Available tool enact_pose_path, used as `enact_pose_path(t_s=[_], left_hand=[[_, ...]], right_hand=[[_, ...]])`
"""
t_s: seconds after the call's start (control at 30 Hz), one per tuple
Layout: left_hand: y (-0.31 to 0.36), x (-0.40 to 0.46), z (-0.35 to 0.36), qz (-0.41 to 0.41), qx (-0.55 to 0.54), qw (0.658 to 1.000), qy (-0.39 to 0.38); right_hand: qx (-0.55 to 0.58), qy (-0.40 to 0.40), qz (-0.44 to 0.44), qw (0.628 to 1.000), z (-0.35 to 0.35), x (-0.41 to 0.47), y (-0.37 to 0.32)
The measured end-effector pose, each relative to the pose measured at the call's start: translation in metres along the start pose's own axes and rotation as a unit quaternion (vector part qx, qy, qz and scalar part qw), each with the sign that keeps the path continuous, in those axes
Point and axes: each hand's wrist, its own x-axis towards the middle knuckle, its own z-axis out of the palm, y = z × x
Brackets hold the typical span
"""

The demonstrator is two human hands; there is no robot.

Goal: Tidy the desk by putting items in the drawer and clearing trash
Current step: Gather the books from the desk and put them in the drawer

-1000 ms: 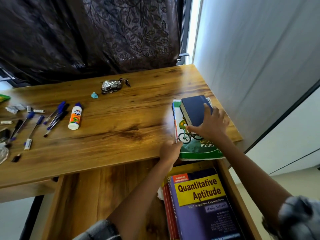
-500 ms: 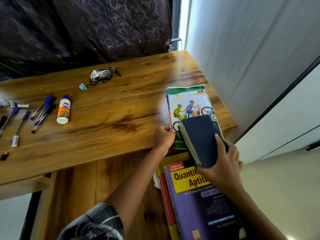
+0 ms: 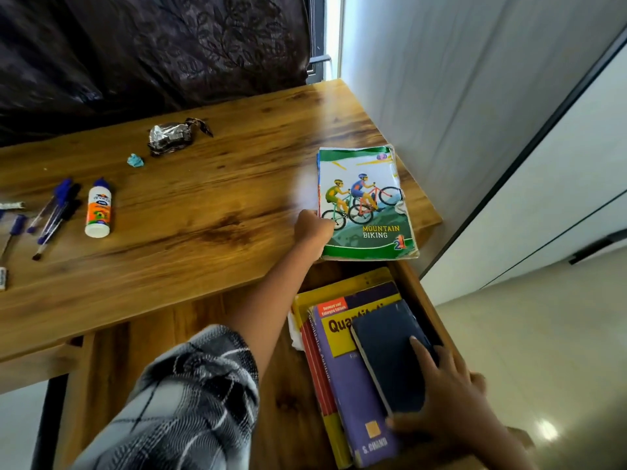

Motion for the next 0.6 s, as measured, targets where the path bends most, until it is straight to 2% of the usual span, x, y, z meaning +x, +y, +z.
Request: enact_pose_path(t_s=[0.03, 0.1, 0.17, 0.23, 0.33, 0.4, 0.43, 0.53, 0.6], left_hand=[[0.003, 0.004, 0.0, -0.014, -0.016, 1.0, -0.011], [0.006, 0.005, -0.003, -0.031, -0.055, 0.998, -0.027], [0.005, -0.002, -0.007, -0.03, -0.074, 0.996, -0.026], [-0.001, -0.016, -0.014, -0.04, -0.101, 0.994, -0.035], [-0.018, -0.044, -0.04, -0.043, -0.151, 0.986, -0.056], [-0.032, -0.067, -0.064, -0.031, -0.206, 0.975, -0.079], [-0.04, -0.08, -0.077, -0.023, -0.227, 0.969, -0.091], [-0.063, -0.118, -0.118, -0.007, -0.267, 0.955, -0.129], [-0.08, -0.136, -0.143, 0.009, -0.275, 0.95, -0.147]], right_hand=[[0.005, 0.026, -0.019, 0.999, -0.013, 0.002, 0.003], [0.079, 0.128, -0.05, 0.987, -0.037, 0.008, 0.006], [0.235, 0.245, -0.076, 0.938, -0.06, 0.021, 0.005], [0.37, 0.29, -0.086, 0.878, -0.08, 0.037, 0.001], [0.482, 0.222, -0.082, 0.844, -0.094, 0.066, -0.012], [0.524, 0.129, -0.096, 0.836, -0.098, 0.081, -0.026], [0.561, 0.078, -0.105, 0.818, -0.098, 0.085, -0.036], [0.701, -0.075, -0.098, 0.702, -0.092, 0.086, -0.064], [0.729, -0.155, -0.111, 0.658, -0.081, 0.081, -0.082]])
